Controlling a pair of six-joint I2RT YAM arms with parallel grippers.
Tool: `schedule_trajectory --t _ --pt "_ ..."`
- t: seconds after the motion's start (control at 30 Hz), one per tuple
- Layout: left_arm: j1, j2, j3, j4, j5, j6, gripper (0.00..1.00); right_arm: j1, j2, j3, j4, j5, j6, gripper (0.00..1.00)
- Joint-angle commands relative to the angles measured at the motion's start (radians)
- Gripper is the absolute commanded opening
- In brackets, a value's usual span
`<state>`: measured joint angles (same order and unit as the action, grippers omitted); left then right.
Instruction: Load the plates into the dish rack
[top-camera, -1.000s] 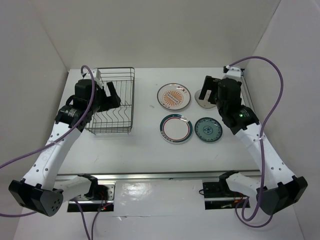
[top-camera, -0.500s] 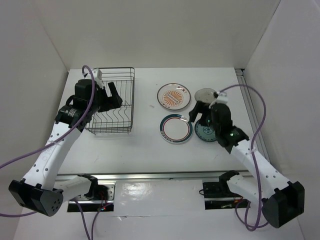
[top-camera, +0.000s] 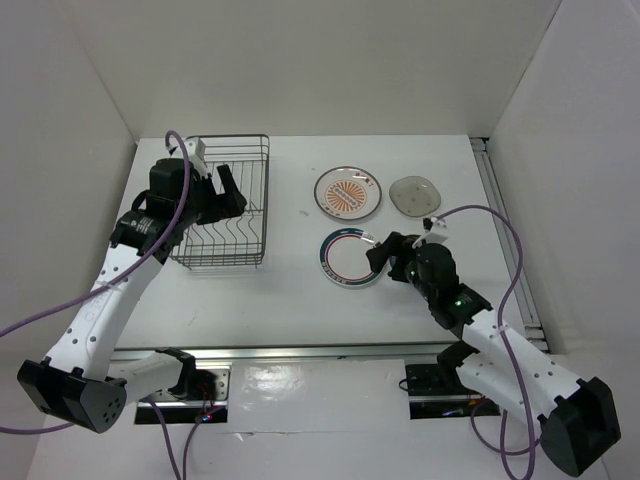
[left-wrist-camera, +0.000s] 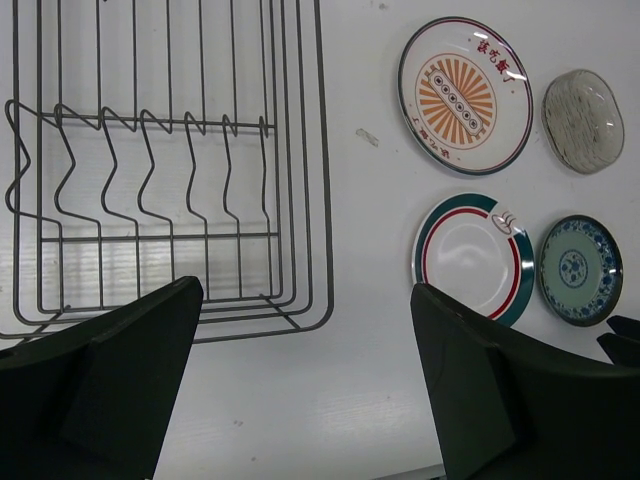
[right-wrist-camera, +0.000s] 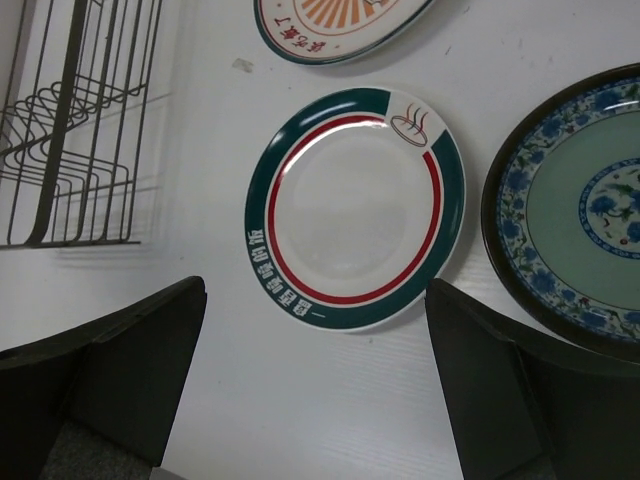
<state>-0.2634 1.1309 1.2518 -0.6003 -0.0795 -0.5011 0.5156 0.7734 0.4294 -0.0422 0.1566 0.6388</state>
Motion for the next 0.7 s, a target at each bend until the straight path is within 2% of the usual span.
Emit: schedule_trajectory --t 0.0,0.17,0.47,0.67 --pt "0.0 -0.014 0.012 0.031 0.026 0.004 0.99 0.011 -0.017 0.002 0.097 0.029 -0.005 0.97" --pt "0.0 -0.014 0.012 0.04 0.035 0.004 0.99 -0.029 0.127 0.097 0.156 -0.017 -0.126 0.97" --pt "0.0 -0.005 0.012 0.049 0.044 0.013 0.99 -0.299 0.515 0.259 0.327 -0.306 -0.145 0.96" --pt "0.0 -0.005 0.012 0.059 0.055 0.022 0.99 -0.338 0.684 0.397 0.358 -0.407 -0.136 0.95"
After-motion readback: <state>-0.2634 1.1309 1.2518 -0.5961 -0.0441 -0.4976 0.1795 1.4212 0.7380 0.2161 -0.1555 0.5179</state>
